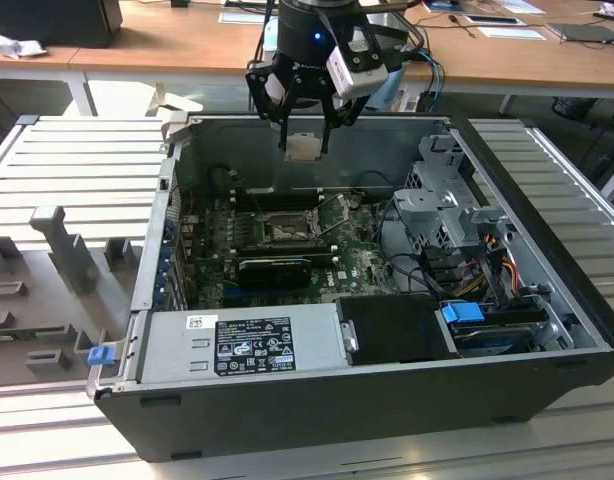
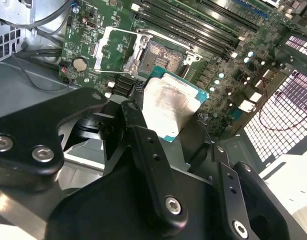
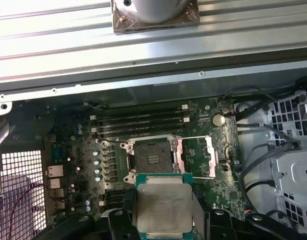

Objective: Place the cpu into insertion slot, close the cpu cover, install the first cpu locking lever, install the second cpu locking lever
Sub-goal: 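Place the cpu into insertion slot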

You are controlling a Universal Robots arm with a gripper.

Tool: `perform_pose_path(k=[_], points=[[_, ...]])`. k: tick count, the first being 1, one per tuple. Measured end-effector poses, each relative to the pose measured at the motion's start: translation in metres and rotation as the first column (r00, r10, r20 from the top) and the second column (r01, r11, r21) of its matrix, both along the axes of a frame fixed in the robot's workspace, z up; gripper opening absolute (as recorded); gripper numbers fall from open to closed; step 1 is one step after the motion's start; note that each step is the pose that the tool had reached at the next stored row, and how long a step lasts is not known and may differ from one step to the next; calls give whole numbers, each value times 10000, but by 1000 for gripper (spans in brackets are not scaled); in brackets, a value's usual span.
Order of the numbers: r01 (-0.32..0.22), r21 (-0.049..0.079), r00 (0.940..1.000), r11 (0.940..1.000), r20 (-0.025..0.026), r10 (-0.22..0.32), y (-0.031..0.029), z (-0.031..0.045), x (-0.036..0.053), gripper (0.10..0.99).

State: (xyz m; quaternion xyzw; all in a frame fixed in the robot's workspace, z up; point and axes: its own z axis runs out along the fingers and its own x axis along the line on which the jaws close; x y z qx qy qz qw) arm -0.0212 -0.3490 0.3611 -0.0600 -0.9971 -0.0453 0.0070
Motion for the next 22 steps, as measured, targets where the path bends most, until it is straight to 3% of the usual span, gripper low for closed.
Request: perform_pose_path(k=[22], points=[[643,0,9979,9979,0,-643,0,-1,0,529]])
